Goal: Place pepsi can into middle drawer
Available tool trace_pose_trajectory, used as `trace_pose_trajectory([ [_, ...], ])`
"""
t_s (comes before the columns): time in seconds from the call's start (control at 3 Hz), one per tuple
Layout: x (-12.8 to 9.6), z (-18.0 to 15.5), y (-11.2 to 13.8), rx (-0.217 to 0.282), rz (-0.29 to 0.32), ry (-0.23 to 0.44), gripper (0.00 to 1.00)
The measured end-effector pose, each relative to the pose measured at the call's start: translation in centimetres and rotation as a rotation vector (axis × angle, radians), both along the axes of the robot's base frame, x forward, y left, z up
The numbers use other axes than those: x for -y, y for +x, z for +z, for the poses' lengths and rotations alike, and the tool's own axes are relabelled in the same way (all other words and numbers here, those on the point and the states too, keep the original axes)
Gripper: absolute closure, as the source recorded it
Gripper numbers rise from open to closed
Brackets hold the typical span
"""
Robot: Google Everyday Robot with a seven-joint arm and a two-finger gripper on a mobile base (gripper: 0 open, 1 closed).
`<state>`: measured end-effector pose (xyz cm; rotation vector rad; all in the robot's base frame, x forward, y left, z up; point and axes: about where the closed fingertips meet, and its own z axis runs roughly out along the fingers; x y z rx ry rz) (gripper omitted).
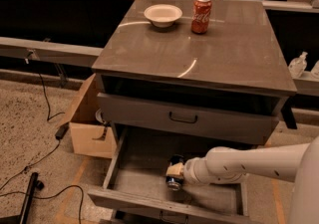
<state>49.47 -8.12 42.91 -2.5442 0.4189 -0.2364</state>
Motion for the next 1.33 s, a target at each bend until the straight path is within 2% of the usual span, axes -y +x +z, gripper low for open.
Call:
trace_pose_trajectory([
  [0.33, -0.3, -0.6, 0.7, 0.004, -0.001, 0.0, 0.13],
  [0.67, -0.2, -0.8, 1.0, 0.006, -0.024, -0.005, 0.0],
  [1.0, 1.9, 0.5, 1.3, 0.034, -0.071, -0.036, 0.16],
  [1.33, 5.1, 3.6, 1.1, 0.077, -0.12, -0.09, 0.39],
])
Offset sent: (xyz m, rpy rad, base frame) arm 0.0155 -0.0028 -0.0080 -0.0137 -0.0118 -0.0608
